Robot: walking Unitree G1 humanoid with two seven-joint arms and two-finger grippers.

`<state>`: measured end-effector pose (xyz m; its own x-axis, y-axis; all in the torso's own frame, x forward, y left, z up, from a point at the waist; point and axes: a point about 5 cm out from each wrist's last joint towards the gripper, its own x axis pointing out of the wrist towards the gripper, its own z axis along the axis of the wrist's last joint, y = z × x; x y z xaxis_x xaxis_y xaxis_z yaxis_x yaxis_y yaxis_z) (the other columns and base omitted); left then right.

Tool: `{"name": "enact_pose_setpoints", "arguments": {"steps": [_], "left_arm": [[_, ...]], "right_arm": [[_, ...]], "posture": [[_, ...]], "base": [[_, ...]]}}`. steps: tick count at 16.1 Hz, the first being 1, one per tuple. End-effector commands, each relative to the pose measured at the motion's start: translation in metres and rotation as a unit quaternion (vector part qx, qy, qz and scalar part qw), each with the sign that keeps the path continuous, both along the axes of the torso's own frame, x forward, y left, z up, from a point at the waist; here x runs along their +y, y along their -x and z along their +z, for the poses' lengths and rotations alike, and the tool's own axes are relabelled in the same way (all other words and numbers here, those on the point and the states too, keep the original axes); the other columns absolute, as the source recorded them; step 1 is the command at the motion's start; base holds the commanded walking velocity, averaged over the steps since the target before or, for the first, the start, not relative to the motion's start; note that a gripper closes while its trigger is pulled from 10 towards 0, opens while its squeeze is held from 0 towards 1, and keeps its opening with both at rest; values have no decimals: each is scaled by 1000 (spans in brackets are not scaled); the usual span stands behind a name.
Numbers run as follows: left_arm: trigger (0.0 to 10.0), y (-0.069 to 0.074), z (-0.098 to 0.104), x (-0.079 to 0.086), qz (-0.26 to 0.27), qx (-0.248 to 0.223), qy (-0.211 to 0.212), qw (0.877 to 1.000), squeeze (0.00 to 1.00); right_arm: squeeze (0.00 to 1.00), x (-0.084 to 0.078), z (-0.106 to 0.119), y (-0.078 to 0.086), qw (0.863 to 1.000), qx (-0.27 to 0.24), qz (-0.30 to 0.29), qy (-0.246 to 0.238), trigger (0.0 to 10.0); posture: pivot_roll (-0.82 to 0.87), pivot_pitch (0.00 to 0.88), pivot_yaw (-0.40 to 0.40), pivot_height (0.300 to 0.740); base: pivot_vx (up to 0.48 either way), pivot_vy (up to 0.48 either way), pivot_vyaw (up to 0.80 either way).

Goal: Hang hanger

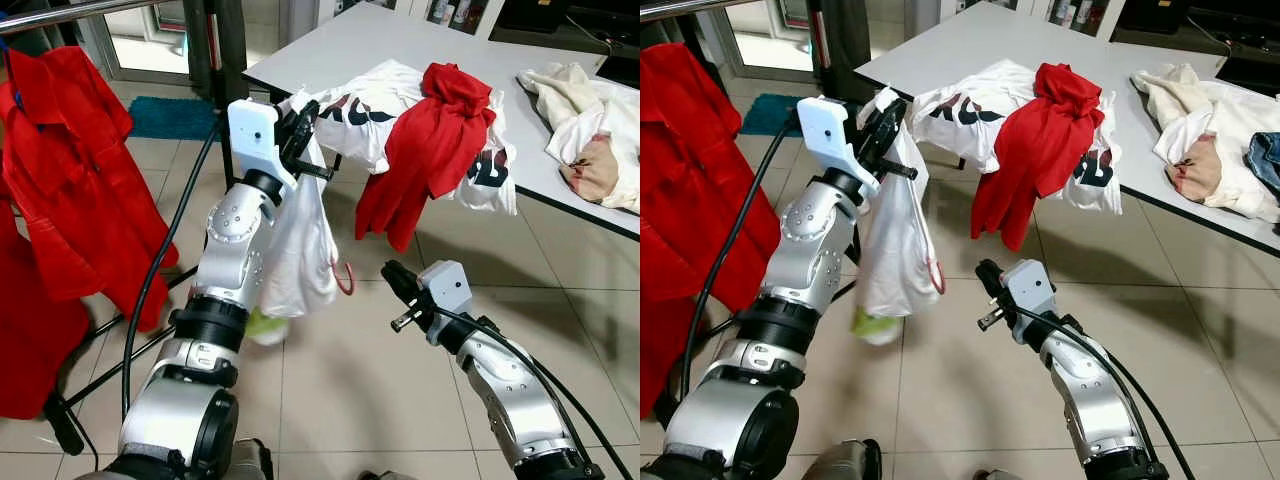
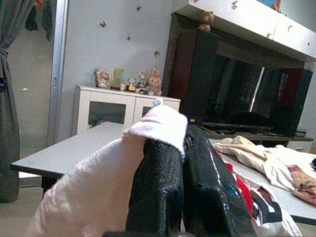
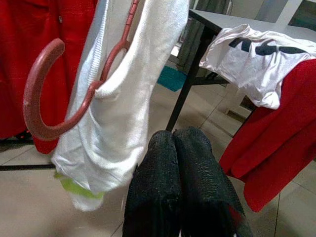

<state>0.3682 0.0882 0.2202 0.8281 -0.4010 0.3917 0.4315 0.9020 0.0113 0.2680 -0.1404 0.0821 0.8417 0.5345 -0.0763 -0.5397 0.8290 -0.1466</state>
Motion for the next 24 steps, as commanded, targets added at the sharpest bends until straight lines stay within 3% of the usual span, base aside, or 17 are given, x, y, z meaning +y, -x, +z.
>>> {"name": "enact_pose_setpoints", "arguments": {"steps": [1,7,12,13,14,20,24], "left_arm": [[10000,1,9,-8,-15,-21,-7,1000,0],[10000,1,9,-11,-17,-22,0,1000,0],[10000,0,10,-13,-19,-24,2,1000,0],[10000,0,11,-13,-19,-25,3,999,0],[10000,-1,11,-13,-20,-25,3,999,0],[10000,0,12,-15,-23,-27,4,999,0],[10000,-2,7,-14,-18,-22,-5,1000,0]], "right_arm": [[0,-2,5,-1,1000,-13,-7,-2,10000],[0,6,5,-4,1000,-17,5,1,10000],[0,16,21,-8,998,-49,21,-15,10000],[894,14,29,-10,998,-60,17,-20,10000],[1000,13,33,-12,997,-66,13,-25,10000],[1000,9,39,-10,998,-63,19,-20,10000],[1000,8,47,-5,996,-25,52,-63,10000]], "posture": [[60,39,-45,740],[67,29,-44,740],[64,25,-45,740],[64,25,-45,740],[64,25,-45,740],[56,27,-40,740],[47,28,-33,740]], "base": [[0,0,0],[0,0,0],[0,0,0],[0,0,0],[0,0,0],[0,0,0],[0,0,0]]}}
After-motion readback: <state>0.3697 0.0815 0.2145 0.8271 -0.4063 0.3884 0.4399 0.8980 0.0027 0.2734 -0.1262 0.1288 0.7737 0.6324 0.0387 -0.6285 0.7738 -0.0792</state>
